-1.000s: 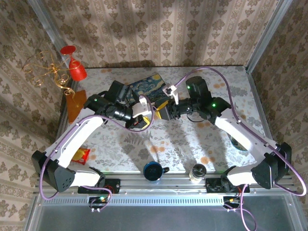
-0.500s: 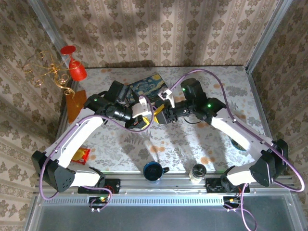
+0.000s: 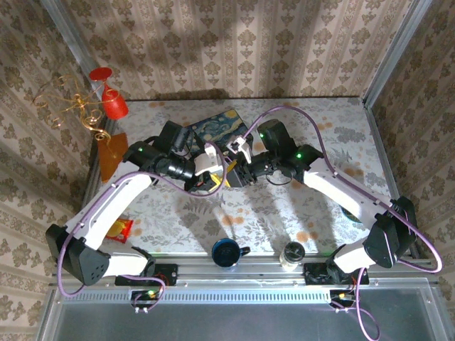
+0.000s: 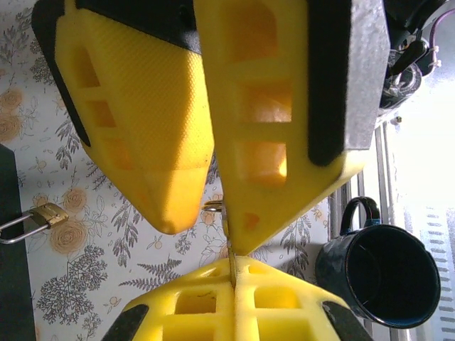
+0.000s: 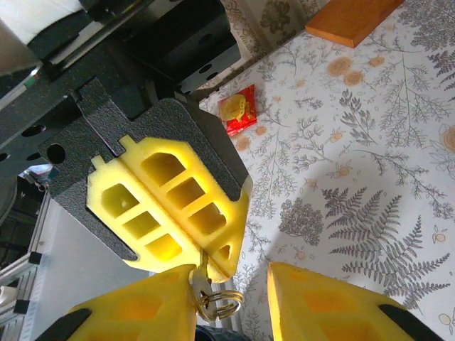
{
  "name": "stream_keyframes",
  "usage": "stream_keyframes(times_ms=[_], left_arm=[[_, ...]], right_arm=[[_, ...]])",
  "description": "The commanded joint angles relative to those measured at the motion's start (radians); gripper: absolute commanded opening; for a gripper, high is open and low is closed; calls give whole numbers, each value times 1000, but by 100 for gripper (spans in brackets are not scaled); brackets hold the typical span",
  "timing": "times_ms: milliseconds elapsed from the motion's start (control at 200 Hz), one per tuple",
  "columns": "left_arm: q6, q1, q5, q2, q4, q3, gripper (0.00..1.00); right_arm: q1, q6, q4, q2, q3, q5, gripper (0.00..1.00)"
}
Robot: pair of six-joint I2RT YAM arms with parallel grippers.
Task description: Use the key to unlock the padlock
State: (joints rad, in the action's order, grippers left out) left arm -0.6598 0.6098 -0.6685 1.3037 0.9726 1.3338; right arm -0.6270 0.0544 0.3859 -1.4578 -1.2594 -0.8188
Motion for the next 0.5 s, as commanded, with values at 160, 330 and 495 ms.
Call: stream_keyframes(times_ms=[160,330,495], left_arm=[[-32,4,-21,-37,26,-16,0],[-35,4,-23,-37,29,-14,0],[-37,4,-28,-34,31,-16,0]], right_arm=[[-2,-22,17,48,-12,61,37],[-4,-19,19,47,-21,43,37],[-4,-19,18,42,-26,35,33]])
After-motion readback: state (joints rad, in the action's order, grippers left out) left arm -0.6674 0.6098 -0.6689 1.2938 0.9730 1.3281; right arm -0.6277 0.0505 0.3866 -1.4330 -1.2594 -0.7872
